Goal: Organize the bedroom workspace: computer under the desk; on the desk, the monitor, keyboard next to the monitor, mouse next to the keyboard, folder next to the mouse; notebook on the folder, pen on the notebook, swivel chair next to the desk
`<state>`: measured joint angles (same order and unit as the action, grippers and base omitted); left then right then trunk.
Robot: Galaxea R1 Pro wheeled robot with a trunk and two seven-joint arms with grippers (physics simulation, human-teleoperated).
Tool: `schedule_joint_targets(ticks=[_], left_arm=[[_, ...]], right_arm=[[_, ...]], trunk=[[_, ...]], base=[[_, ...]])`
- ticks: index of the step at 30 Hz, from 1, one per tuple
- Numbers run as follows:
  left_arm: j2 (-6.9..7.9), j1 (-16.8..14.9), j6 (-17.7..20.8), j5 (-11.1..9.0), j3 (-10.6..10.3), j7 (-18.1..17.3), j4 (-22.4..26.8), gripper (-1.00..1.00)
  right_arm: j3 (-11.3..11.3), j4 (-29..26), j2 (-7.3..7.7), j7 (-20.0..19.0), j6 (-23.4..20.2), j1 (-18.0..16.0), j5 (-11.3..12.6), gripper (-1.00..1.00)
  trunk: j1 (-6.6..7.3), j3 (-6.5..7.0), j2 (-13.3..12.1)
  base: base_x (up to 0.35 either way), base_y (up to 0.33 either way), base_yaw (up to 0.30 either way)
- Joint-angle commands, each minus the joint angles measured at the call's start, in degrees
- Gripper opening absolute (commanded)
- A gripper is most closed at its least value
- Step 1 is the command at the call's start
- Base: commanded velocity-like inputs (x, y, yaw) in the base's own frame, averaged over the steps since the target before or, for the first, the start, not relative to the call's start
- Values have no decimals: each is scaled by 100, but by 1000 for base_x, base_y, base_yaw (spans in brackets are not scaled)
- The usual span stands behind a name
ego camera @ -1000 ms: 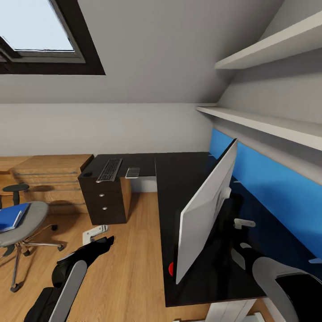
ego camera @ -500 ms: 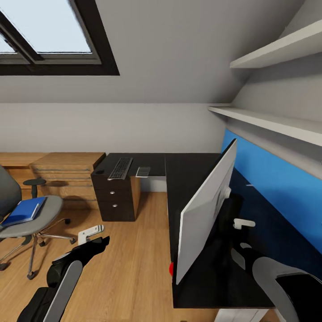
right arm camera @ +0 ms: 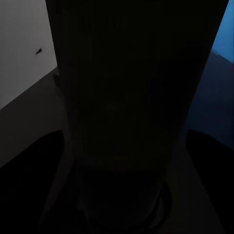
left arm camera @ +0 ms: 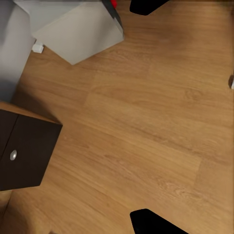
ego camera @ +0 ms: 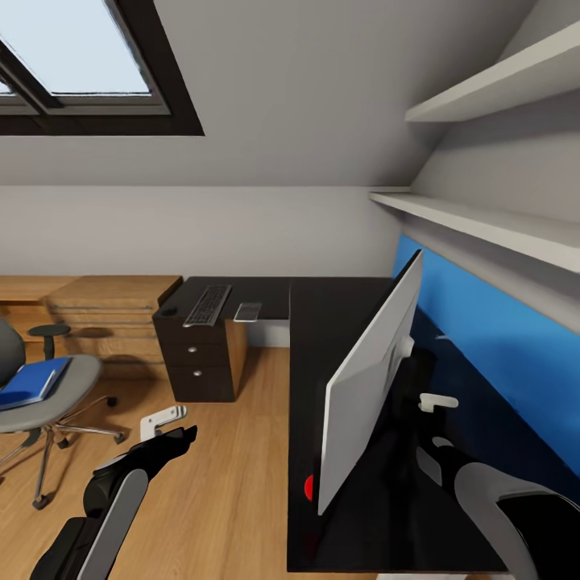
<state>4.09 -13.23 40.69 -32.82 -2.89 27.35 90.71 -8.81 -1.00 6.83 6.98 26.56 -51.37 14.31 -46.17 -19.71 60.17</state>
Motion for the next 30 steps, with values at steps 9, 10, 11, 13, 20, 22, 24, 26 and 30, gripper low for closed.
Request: schedule_joint_targets(ticks=[9,10,11,13,20,22,24,26,30], left_arm=[[10,-4,6,-65,-10,58,9,100],[8,-4,9,-62,-10,59,9,100],[7,-4,9,-61,-10,59,9,100],[8,-6,9,-60,-10,59,9,100],[11,-4,-8,-57,-10,60,9,100],[12,-4,-4,-58,-6,60,9,100],[12,-4,-4,-58,-2,60,9,100],[13,-4,-2,-61,45,60,9,100],[6,-4,7,-67,316,58,9,100]], right_arm=[[-316,9,3,93,38,0,188,-100],[-321,4,-1,93,13,-2,187,-100],[-322,4,-2,93,10,-1,187,-100],[-323,3,-3,98,8,0,186,-100],[-323,3,1,102,7,-2,186,-100],[-323,3,2,102,9,0,186,-100],[-323,3,3,102,11,1,186,-100],[-323,3,3,102,13,2,186,-100],[-322,8,3,102,15,0,186,-100]], trunk=[[-3,-8,3],[-3,-8,3],[-3,-8,3],[-3,-8,3],[-3,-8,3],[-3,-8,3],[-3,-8,3],[-3,-8,3],[-3,-8,3]], base=[[205,-180,0],[30,-26,0],[24,-21,0],[12,-27,0],[3,-105,0],[0,-209,0],[0,-142,0],[0,-75,0],[0,-21,0]])
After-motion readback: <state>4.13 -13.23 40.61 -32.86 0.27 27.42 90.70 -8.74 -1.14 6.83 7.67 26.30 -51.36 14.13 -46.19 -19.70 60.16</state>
